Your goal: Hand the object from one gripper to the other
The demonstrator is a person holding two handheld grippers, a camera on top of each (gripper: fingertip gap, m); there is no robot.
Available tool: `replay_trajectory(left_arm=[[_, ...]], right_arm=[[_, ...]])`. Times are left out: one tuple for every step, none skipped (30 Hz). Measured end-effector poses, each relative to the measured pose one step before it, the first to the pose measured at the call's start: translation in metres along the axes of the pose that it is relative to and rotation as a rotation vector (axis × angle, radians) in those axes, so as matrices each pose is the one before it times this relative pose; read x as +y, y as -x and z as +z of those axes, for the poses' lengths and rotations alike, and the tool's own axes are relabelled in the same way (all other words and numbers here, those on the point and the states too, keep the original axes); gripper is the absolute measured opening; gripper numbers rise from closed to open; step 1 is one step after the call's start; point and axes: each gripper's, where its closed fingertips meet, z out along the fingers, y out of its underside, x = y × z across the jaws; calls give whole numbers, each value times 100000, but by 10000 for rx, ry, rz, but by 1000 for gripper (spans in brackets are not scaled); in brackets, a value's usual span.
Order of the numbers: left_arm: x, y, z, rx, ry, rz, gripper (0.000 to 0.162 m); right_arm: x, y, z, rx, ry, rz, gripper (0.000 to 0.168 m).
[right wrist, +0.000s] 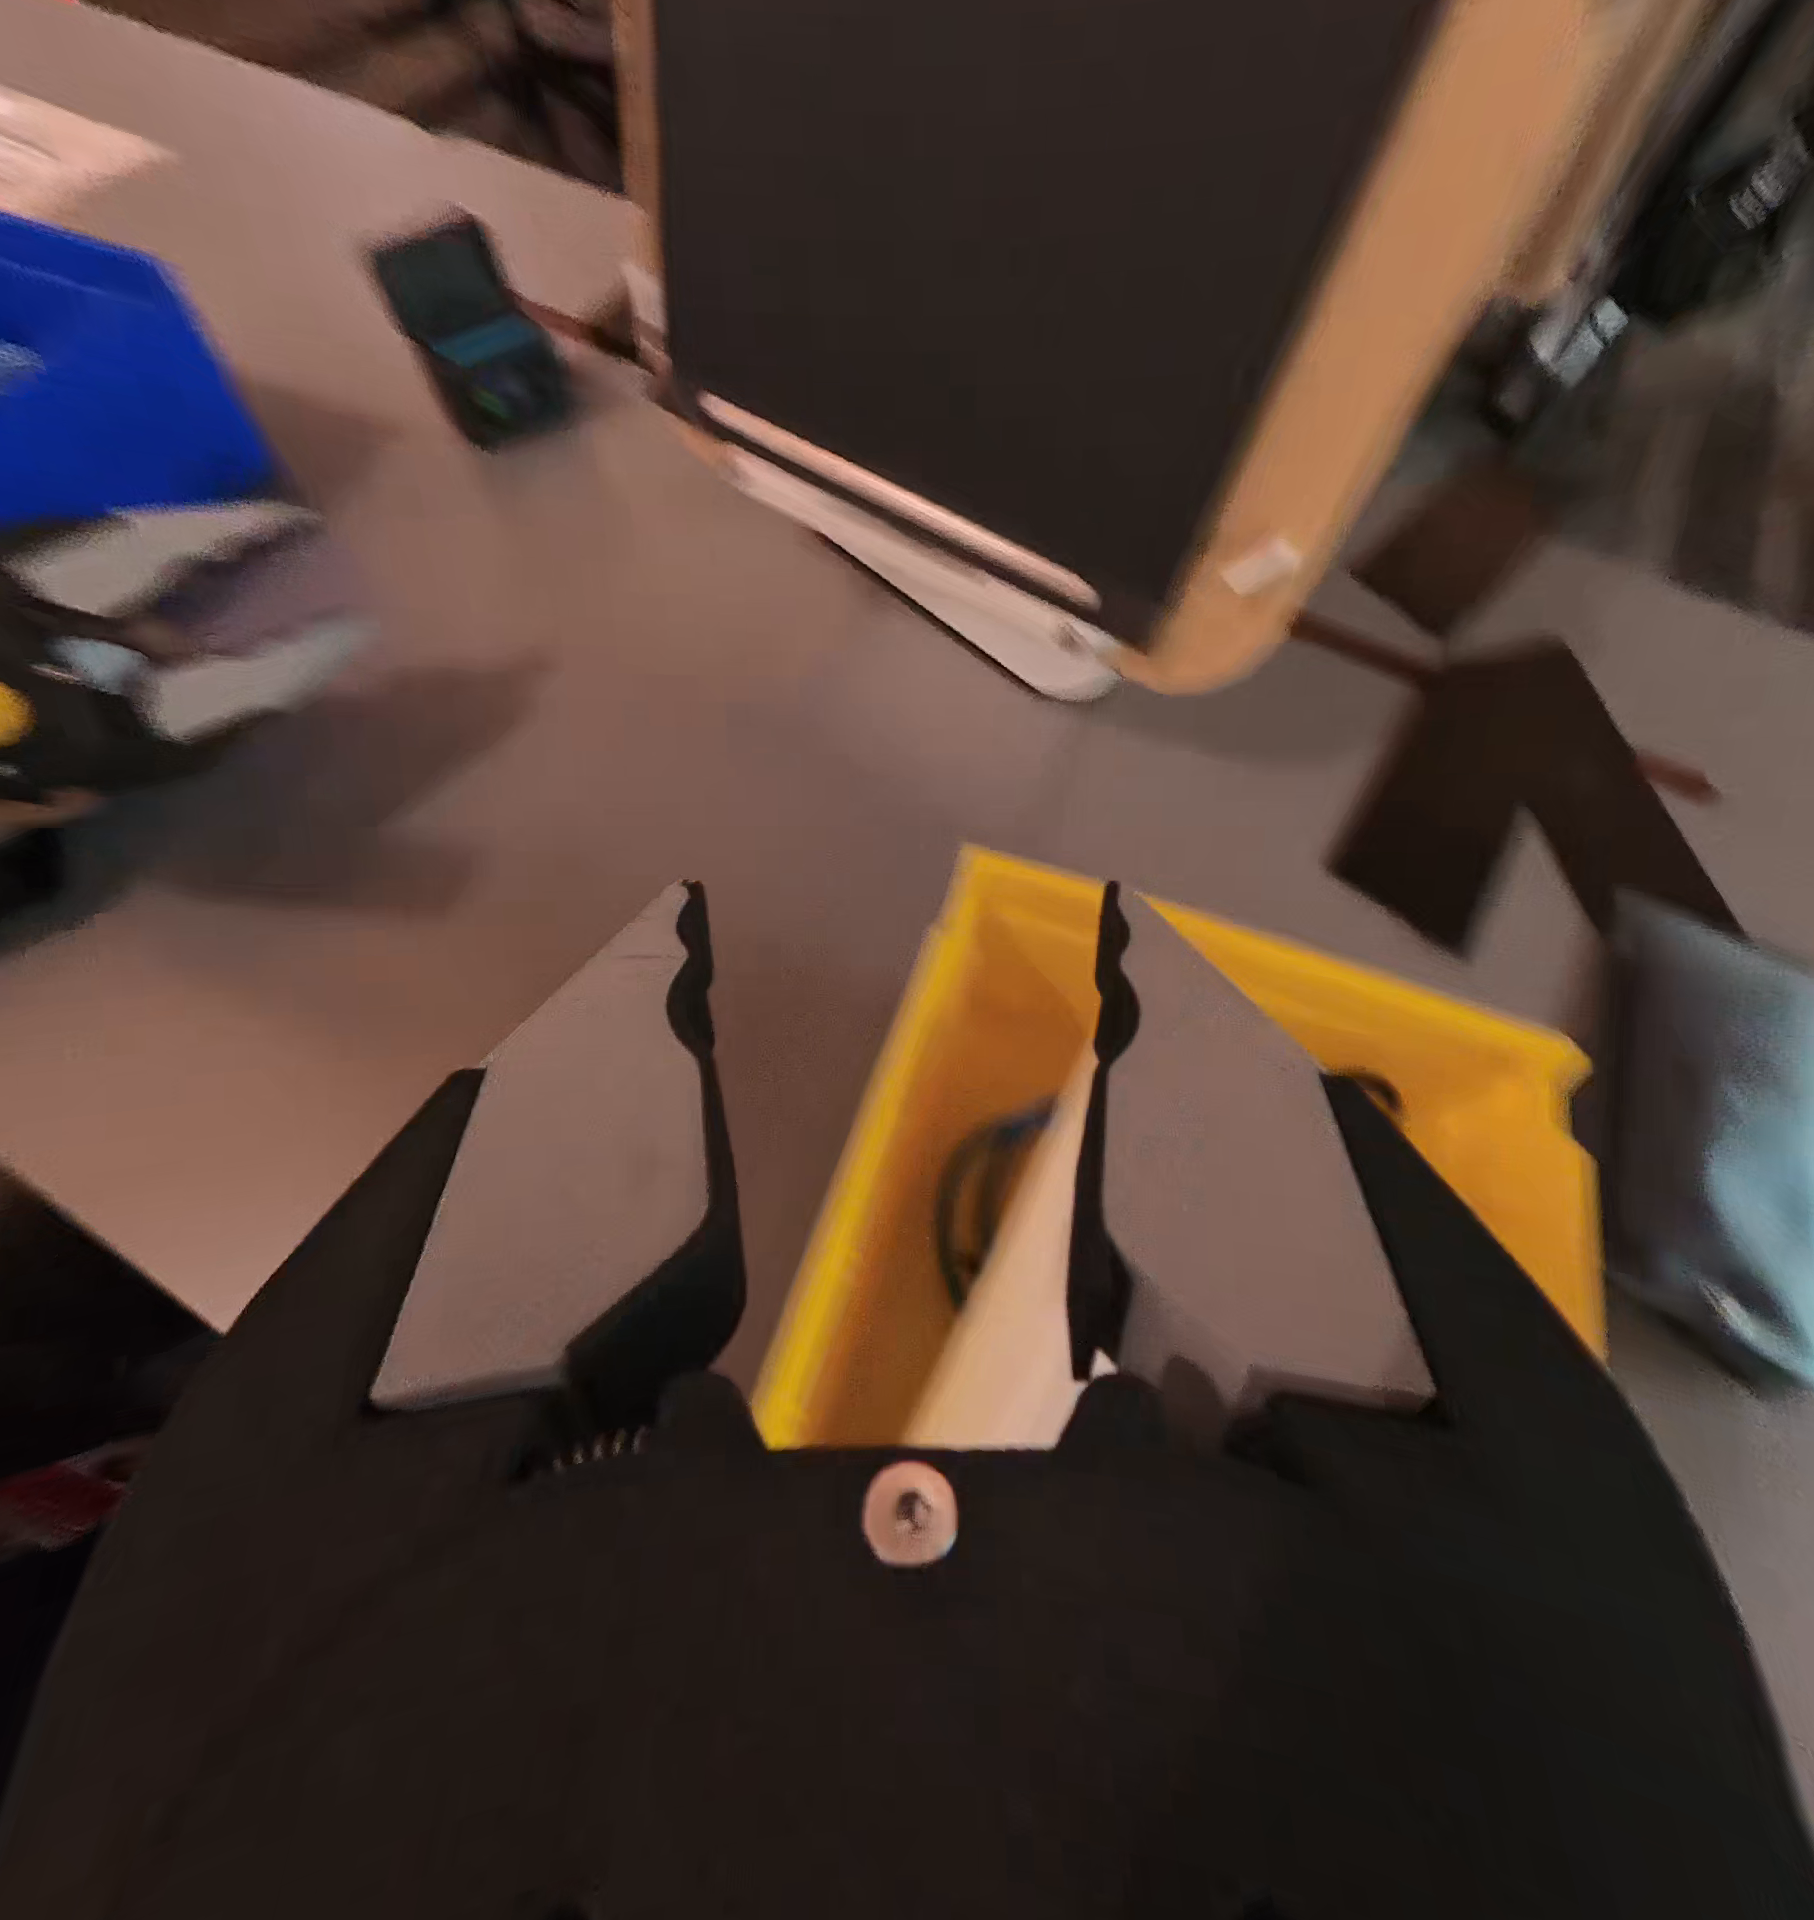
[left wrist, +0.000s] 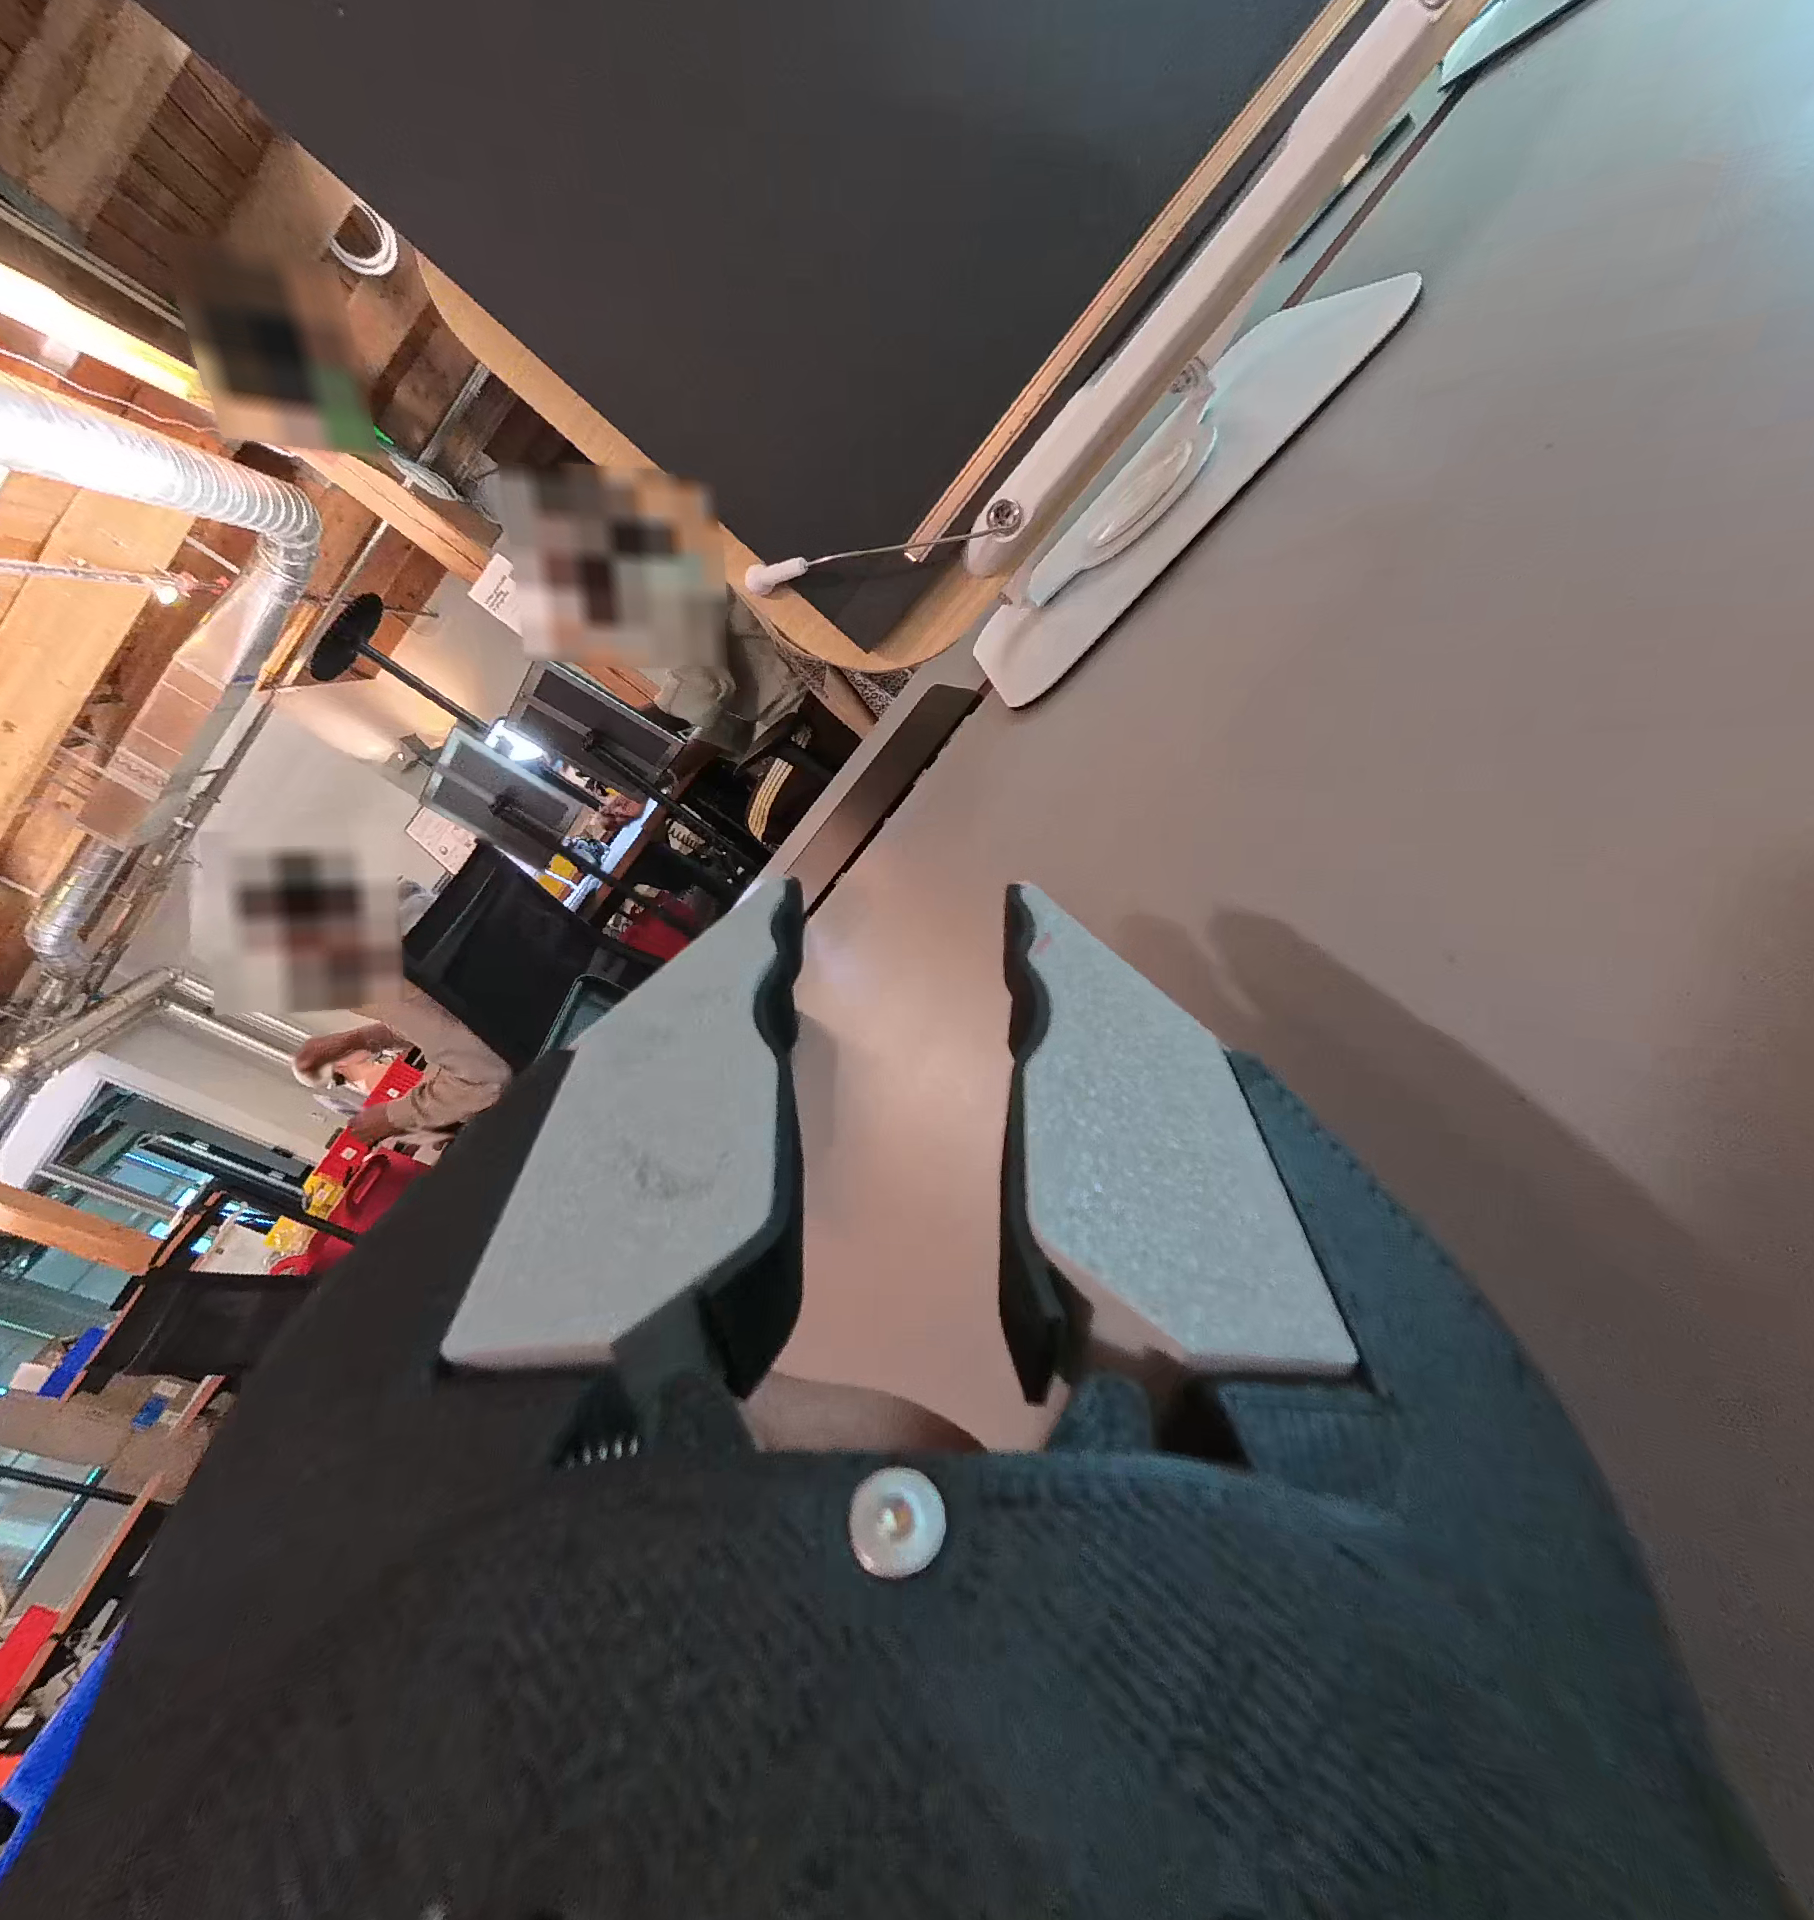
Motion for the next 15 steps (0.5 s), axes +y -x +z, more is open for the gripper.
replay_trajectory(left_arm=[[-10, -71, 30, 15, -3, 12, 37], [9, -98, 37, 29, 2, 21, 37], [62, -96, 42, 26, 26, 31, 37], [60, -57, 25, 7, 23, 46, 37], [32, -28, 2, 3, 0, 40, 37], [51, 11, -4, 4, 11, 16, 36], [52, 81, -1, -26, 21, -4, 36], [0, 162, -31, -46, -8, -24, 36], [-6, 177, -43, -38, -16, -49, 36], [33, 215, -43, -53, 3, -62, 36], [46, 227, -45, -57, 8, -62, 36], [76, 210, -27, -47, 27, -55, 36], [151, 206, 8, -54, 67, -50, 36], [178, 211, 41, -66, 80, -61, 36], [195, 97, 64, -7, 81, -93, 35]], right_arm=[[-1438, 2659, 722, -665, -363, -131, 74], [-1060, 2961, 1186, -829, -218, -112, 78], [-614, 3066, 1653, -903, -51, -202, 79], [-279, 2774, 2050, -811, 44, -270, 80], [-172, 2127, 2322, -560, 4, -308, 79], [-31, 1323, 2444, -242, -23, -305, 77], [68, 508, 2447, 82, -78, -247, 76], [162, -148, 2354, 326, -158, -141, 76], [307, -301, 2225, 250, -174, -25, 78], [514, -403, 2094, 119, -144, 55, 75], [521, -754, 1935, 197, -211, 61, 75], [454, -933, 1699, 238, -312, 75, 75], [479, -1129, 1394, 392, -356, 89, 76], [416, -512, 1069, 88, -399, 184, 73], [397, 299, 741, -349, -338, 132, 74]])
